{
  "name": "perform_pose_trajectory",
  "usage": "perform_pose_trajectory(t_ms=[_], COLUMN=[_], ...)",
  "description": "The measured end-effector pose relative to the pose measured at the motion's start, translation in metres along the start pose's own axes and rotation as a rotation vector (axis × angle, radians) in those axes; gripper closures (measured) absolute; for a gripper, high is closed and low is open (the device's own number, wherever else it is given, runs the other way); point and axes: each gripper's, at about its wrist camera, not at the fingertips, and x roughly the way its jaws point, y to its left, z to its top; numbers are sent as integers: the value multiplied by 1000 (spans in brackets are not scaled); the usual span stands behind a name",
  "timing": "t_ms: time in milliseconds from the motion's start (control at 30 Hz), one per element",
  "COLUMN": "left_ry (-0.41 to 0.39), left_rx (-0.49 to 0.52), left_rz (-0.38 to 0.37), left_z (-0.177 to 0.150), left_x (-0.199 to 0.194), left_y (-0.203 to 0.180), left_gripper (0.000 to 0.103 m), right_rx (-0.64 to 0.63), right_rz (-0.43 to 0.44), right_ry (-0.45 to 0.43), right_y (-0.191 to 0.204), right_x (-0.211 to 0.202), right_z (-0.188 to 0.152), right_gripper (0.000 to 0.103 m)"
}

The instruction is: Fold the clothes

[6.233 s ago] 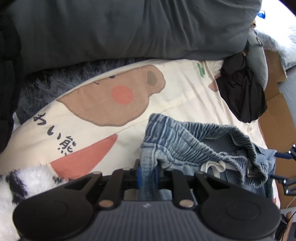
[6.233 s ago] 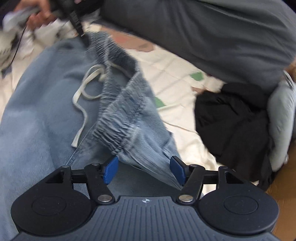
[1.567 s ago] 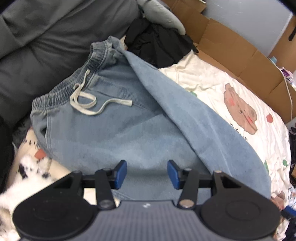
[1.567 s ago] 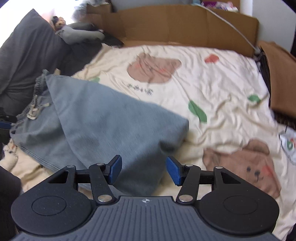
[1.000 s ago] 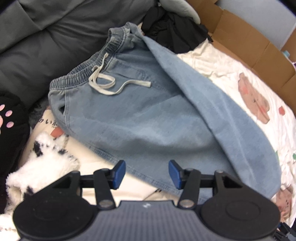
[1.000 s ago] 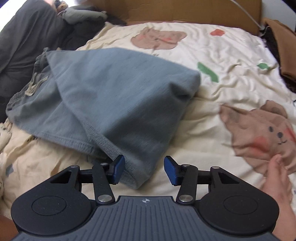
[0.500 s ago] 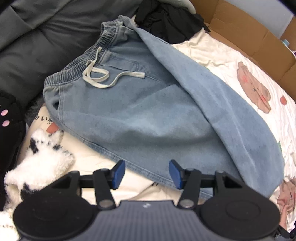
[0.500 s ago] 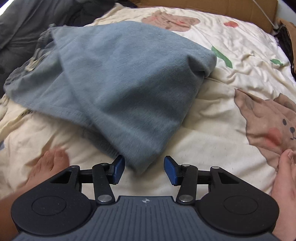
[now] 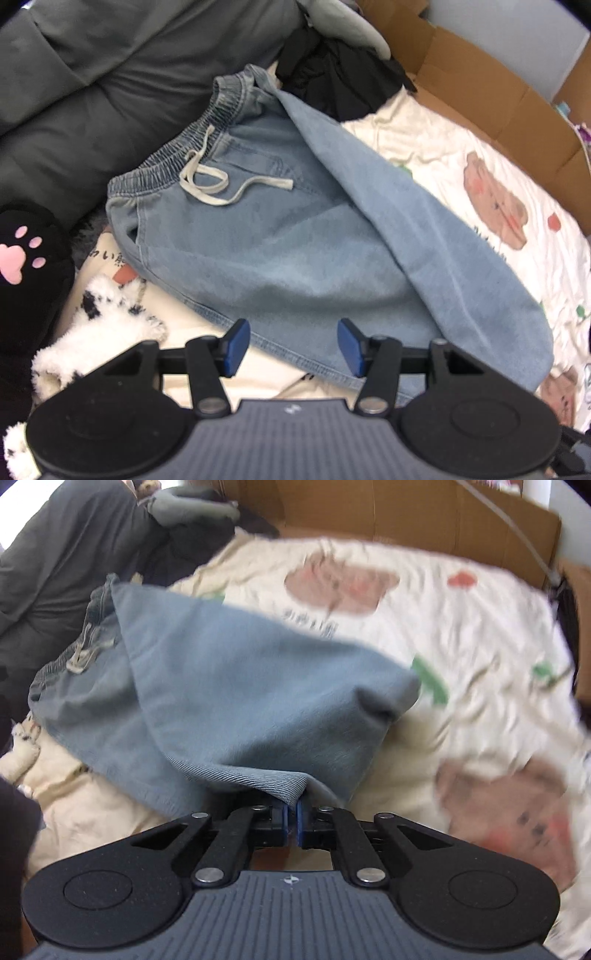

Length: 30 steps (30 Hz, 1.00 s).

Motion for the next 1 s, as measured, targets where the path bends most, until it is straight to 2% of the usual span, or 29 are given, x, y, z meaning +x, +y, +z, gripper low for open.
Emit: perform_pose_trajectory(t_ms=[267, 467, 733, 1000], left_ry=[-73, -113, -126, -108], left_rx=[-52, -96, -138, -161], left_rz=[26, -8, -64, -87], left_z=[9, 27, 74, 130], left_x=[-44, -62, -46, -3], left_y=[15, 27, 19, -13], left_gripper=[46, 43, 43, 42], right_rx=[-82, -184, -235, -285], right_rz=[-40, -73, -119, -147], right_ry=[-13, 17, 89, 197], right_y=[-16, -22, -39, -71], right_x=[-39, -55, -57, -18], right_z=[66, 119, 189, 235], right_gripper=[101, 101, 101, 101])
